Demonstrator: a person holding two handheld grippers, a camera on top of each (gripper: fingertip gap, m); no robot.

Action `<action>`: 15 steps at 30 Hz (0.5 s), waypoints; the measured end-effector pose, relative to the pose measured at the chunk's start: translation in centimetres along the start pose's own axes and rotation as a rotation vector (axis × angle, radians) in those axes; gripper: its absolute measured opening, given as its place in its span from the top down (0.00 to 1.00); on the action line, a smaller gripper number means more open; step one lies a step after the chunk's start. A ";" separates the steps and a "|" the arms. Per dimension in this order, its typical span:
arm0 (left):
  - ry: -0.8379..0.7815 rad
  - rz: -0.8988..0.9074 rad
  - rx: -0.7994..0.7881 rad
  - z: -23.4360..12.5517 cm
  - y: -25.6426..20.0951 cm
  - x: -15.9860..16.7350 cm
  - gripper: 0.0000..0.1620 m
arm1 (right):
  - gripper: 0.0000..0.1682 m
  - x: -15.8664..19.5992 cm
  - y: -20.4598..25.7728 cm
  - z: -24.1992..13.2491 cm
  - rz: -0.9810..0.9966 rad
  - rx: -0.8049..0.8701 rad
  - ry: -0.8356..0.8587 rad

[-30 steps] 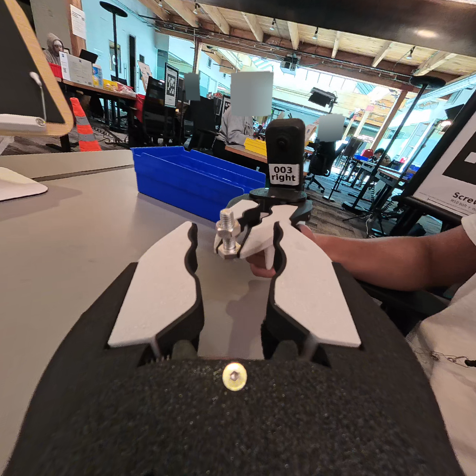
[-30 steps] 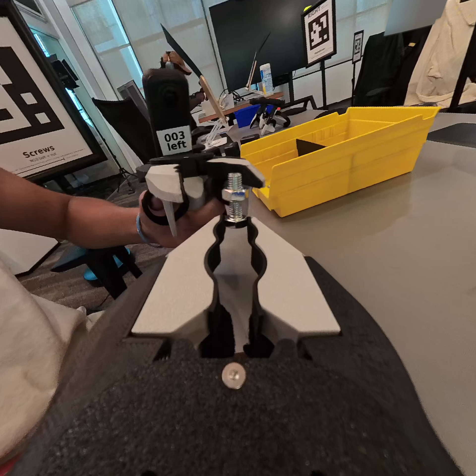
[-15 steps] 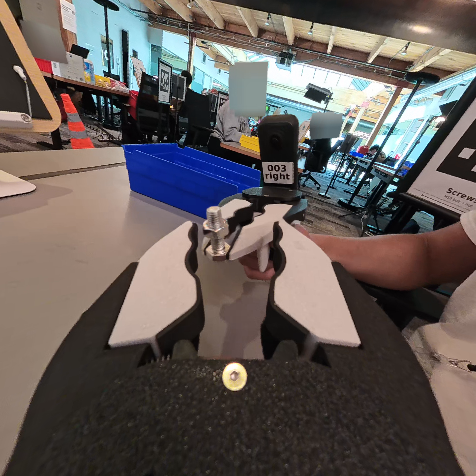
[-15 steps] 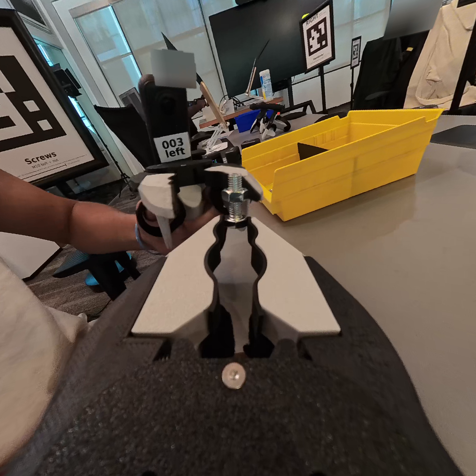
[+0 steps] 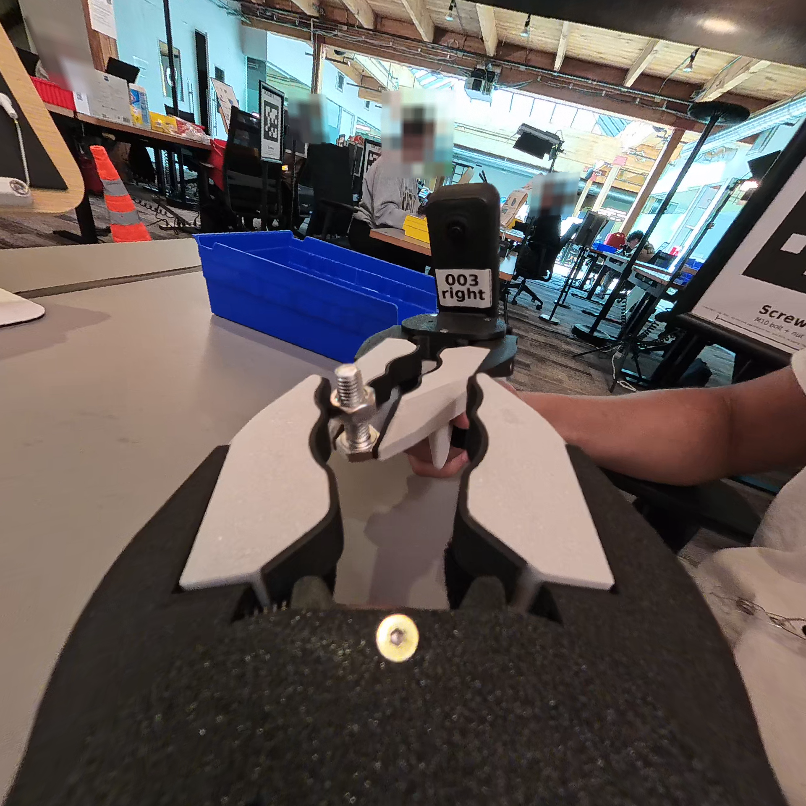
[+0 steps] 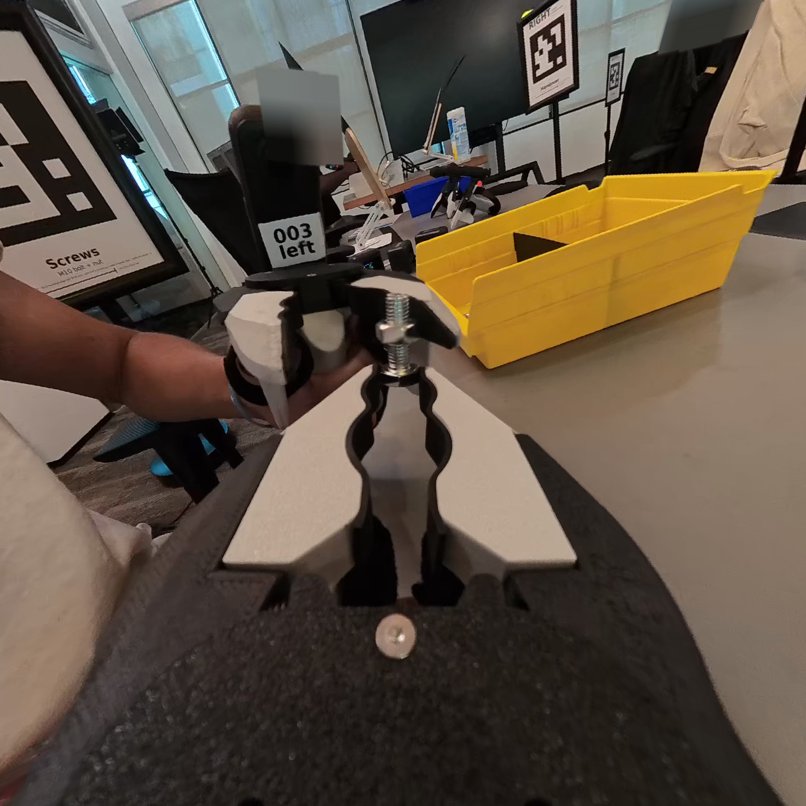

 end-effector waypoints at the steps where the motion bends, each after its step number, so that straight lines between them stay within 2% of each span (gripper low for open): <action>1: 0.002 -0.001 0.003 0.1 -0.1 0.1 0.63 | 0.90 0.1 0.3 0.3 -0.002 -0.010 0.004; 5: 0.012 0.010 -0.007 0.1 0.0 0.2 0.63 | 0.90 0.3 0.9 1.0 -0.002 -0.036 0.015; 13: -0.001 -0.001 -0.013 -0.2 0.3 -0.1 0.64 | 0.90 0.2 -0.6 -0.3 -0.004 0.031 0.012; 15: 0.005 -0.003 -0.007 0.1 0.0 0.1 0.60 | 0.90 0.3 0.0 0.4 -0.007 0.004 0.016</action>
Point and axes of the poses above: each gripper's, where its closed fingertips meet, z out along the fingers, x out of its underside, y = z × x across the jaws, the point moved 3 cm from there along -z, back along the fingers, and after that the axes turned 7 degrees about x, right-handed, at the moved point
